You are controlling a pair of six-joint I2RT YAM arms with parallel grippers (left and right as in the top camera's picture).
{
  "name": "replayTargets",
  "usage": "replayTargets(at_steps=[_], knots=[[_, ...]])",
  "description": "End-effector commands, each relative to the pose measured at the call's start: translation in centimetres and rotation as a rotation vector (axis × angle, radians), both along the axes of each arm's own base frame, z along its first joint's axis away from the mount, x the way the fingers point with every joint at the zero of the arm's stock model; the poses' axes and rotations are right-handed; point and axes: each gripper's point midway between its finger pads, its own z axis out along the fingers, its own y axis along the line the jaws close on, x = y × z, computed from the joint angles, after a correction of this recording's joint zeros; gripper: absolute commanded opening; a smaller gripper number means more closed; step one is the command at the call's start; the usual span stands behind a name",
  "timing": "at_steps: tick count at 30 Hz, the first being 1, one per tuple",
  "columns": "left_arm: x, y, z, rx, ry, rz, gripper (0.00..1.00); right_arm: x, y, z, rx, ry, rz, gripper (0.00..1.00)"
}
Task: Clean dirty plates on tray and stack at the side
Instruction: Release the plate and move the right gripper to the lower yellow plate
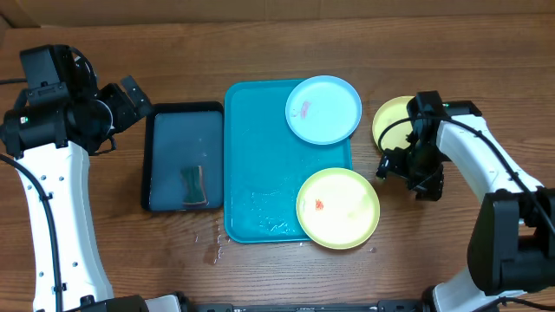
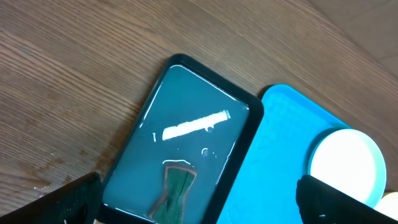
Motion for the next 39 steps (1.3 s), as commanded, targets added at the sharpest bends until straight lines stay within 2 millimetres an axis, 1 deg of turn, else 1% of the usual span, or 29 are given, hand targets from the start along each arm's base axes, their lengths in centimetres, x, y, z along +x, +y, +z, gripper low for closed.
replayTargets(at_steps=[1,3,6,9,12,14,15,16,23,25,26,27,28,32,35,36,37,39], knots=[[0.3,0.0,0.1,-0.009,-0.003,0.011,1.00,-0.6,1.1,0.9,0.032,-0.001,0.075,0.86],[0.3,0.0,0.1,-0.009,-0.003,0.011,1.00,-1.6,0.9,0.6,0.008,0.031,0.097,0.82],[0.3,0.0,0.1,-0.009,-0.003,0.011,1.00,-2.9,1.2,-0.1,0.003,0.066,0.115,0.70],[0.3,0.0,0.1,-0.009,-0.003,0.011,1.00,-3.7,1.6,-1.0,0.011,0.084,0.117,0.57],[0.3,0.0,0.1,-0.009,-0.003,0.011,1.00,-3.8,1.8,-1.7,0.016,0.076,0.117,0.56],[0.3,0.0,0.1,-0.009,-0.003,0.011,1.00,-3.8,2.4,-1.8,0.047,0.074,0.105,0.54],[0.3,0.0,0.1,-0.009,-0.003,0.011,1.00,-3.8,2.7,-1.8,0.063,0.073,0.101,0.46],[0.3,0.0,0.1,-0.009,-0.003,0.011,1.00,-3.7,2.9,-1.7,0.075,0.070,0.099,0.42],[0.3,0.0,0.1,-0.009,-0.003,0.011,1.00,-3.6,3.1,-1.7,0.086,0.065,0.097,0.40],[0.3,0.0,0.1,-0.009,-0.003,0.011,1.00,-3.6,3.1,-1.8,0.087,0.066,0.097,0.38],[0.3,0.0,0.1,-0.009,-0.003,0.011,1.00,-3.6,3.1,-1.8,0.087,0.066,0.097,0.34],[0.3,0.0,0.1,-0.009,-0.003,0.011,1.00,-3.7,3.2,-1.9,0.092,0.066,0.096,0.28],[0.3,0.0,0.1,-0.009,-0.003,0.011,1.00,-3.8,3.3,-1.9,0.098,0.069,0.094,0.25],[0.3,0.0,0.1,-0.009,-0.003,0.011,1.00,-4.0,3.3,-2.5,0.101,0.067,0.093,0.26],[0.3,0.0,0.1,-0.009,-0.003,0.011,1.00,-3.9,3.4,-2.6,0.108,0.062,0.092,0.25],[0.3,0.0,0.1,-0.009,-0.003,0.011,1.00,-3.8,3.7,-2.6,0.123,0.058,0.089,0.21],[0.3,0.0,0.1,-0.009,-0.003,0.011,1.00,-3.7,4.0,-2.5,0.143,0.052,0.085,0.14],[0.3,0.0,0.1,-0.009,-0.003,0.011,1.00,-3.1,5.2,-2.3,0.208,0.031,0.073,0.07]])
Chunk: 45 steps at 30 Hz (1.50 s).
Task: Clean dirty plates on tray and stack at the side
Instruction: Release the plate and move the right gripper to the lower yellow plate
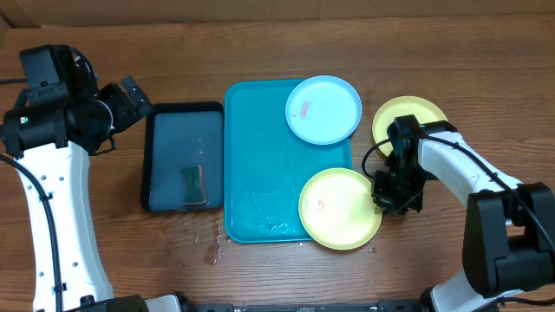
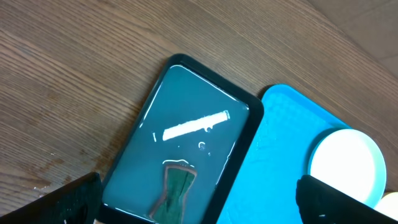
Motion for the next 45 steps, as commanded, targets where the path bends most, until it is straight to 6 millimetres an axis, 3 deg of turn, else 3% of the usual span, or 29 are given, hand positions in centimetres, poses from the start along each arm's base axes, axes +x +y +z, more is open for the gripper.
replayTargets(at_steps=[1,6,11,13,14,16,19,25,26,28,32,33,36,45], knots=[[0.3,0.0,0.1,-0.009,-0.004,0.012,1.00,0.7,2.4,0.9,0.134,-0.034,-0.025,0.07],[0.3,0.0,0.1,-0.009,-0.004,0.011,1.00,2.1,7.3,2.8,0.404,-0.086,-0.031,0.16],[0.3,0.0,0.1,-0.009,-0.004,0.012,1.00,3.3,11.2,3.0,0.465,-0.191,0.066,0.24],[0.3,0.0,0.1,-0.009,-0.004,0.011,1.00,3.3,12.3,2.8,0.459,-0.223,0.117,0.43],[0.3,0.0,0.1,-0.009,-0.004,0.011,1.00,3.3,12.6,2.5,0.435,-0.245,0.146,0.61],[0.3,0.0,0.1,-0.009,-0.004,0.011,1.00,3.7,12.4,1.8,0.358,-0.286,0.186,0.73],[0.3,0.0,0.1,-0.009,-0.004,0.011,1.00,5.0,11.2,1.8,0.233,-0.333,0.209,0.73],[0.3,0.0,0.1,-0.009,-0.004,0.011,1.00,7.6,9.0,6.0,0.047,-0.383,0.226,0.76],[0.3,0.0,0.1,-0.009,-0.004,0.011,1.00,8.1,9.1,6.7,0.040,-0.397,0.227,0.80],[0.3,0.0,0.1,-0.009,-0.004,0.011,1.00,8.9,9.5,7.5,0.056,-0.429,0.235,1.00],[0.3,0.0,0.1,-0.009,-0.004,0.012,1.00,9.3,10.7,8.0,0.120,-0.449,0.232,1.00],[0.3,0.0,0.1,-0.009,-0.004,0.011,1.00,9.2,10.7,8.0,0.121,-0.446,0.232,0.92],[0.3,0.0,0.1,-0.009,-0.004,0.012,1.00,8.6,10.3,7.6,0.105,-0.419,0.227,0.40],[0.3,0.0,0.1,-0.009,-0.004,0.011,1.00,5.6,8.7,3.4,0.029,-0.279,0.067,0.35]])
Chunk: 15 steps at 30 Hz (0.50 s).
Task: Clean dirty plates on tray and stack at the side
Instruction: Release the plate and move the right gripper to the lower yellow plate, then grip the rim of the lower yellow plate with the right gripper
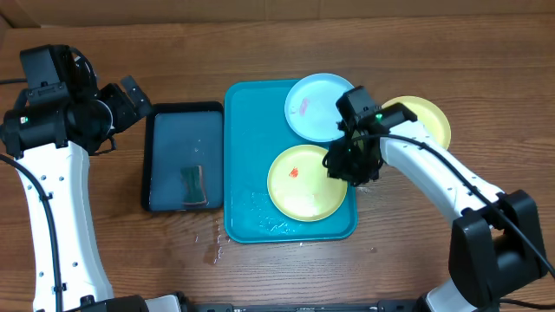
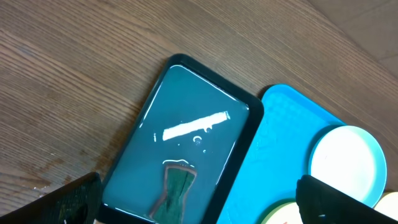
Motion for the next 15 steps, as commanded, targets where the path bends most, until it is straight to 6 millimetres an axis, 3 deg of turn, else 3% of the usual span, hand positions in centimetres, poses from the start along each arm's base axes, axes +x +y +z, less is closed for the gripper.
replayTargets(at_steps=[1,9,15], knots=[[0.3,0.0,0.1,-0.009,-0.003,0.011,1.00,-0.7,-0.7,-1.1,-0.029,0.016,-0.075,0.35],[0.3,0.0,0.1,-0.009,-0.003,0.011,1.00,-1.8,-1.3,-2.8,-0.049,0.050,-0.128,0.27],[0.3,0.0,0.1,-0.009,-0.003,0.011,1.00,-2.8,-1.8,-4.2,-0.065,0.080,-0.169,0.27]])
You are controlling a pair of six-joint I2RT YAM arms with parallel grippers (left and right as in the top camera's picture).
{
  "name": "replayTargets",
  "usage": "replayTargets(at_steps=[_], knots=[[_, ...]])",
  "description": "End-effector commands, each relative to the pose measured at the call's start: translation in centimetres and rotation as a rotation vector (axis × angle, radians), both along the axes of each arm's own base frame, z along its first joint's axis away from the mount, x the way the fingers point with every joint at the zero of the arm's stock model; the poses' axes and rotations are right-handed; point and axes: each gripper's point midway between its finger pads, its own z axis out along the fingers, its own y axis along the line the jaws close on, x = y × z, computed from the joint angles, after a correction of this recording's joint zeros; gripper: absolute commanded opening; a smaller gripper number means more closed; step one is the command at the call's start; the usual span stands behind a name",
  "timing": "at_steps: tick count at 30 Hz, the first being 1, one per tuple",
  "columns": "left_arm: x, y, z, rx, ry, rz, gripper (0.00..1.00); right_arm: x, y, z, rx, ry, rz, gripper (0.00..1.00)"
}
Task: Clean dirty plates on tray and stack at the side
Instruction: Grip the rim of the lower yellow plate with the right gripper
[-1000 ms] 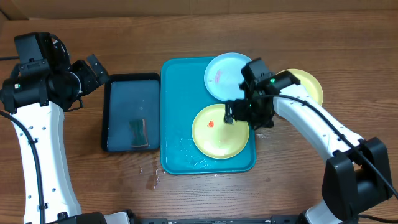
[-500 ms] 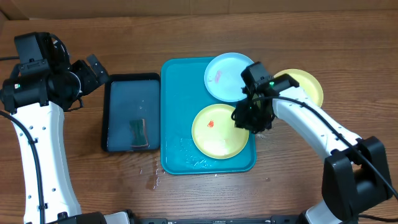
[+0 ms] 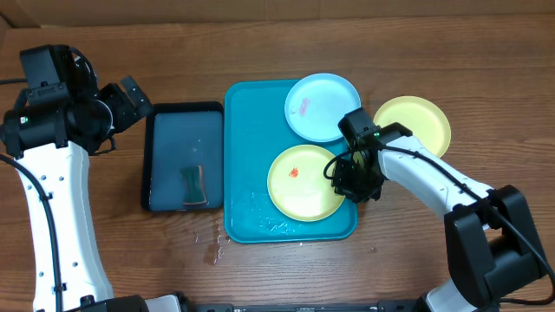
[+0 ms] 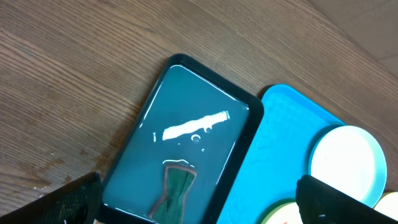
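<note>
On the teal tray (image 3: 251, 139) lies a yellow-green plate (image 3: 303, 186) with a red smear. A light blue plate (image 3: 323, 107), also smeared red, overlaps the tray's far right corner. A clean yellow plate (image 3: 414, 123) rests on the table to the right. My right gripper (image 3: 354, 182) sits at the yellow-green plate's right rim; its fingers are too dark to read. My left gripper (image 3: 128, 98) hangs open above the far left of the black basin (image 4: 186, 124), nothing between its fingers (image 4: 74, 199).
The water-filled black basin (image 3: 165, 147) stands left of the tray, with a green sponge (image 3: 194, 185) lying in its near end. Water drops speckle the tray's near edge and the wood in front of it. The left wrist view shows the sponge (image 4: 174, 193) too.
My right gripper has shifted a little toward the near side along the yellow-green plate's right rim. The plate and its smear stayed where they were. The left arm is unchanged.
At first the yellow-green plate hung off the tray's near right corner, with my right gripper on the table to its right. Then the gripper was at the plate's right rim. Later the plate lay fully on the tray, further left, where it remains.
</note>
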Motion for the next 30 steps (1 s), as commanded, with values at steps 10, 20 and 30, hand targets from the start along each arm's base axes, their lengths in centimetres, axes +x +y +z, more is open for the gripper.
replayTargets(at_steps=[10,20,30], knots=[[0.3,0.0,0.1,-0.009,-0.003,0.011,1.00,0.4,2.8,0.1,0.168,-0.048,0.045,0.04],[0.3,0.0,0.1,-0.009,-0.003,0.011,1.00,2.9,7.0,1.4,0.298,-0.255,0.248,0.04],[0.3,0.0,0.1,-0.009,-0.003,0.011,1.00,3.9,6.7,0.9,0.207,-0.294,0.174,0.04]])
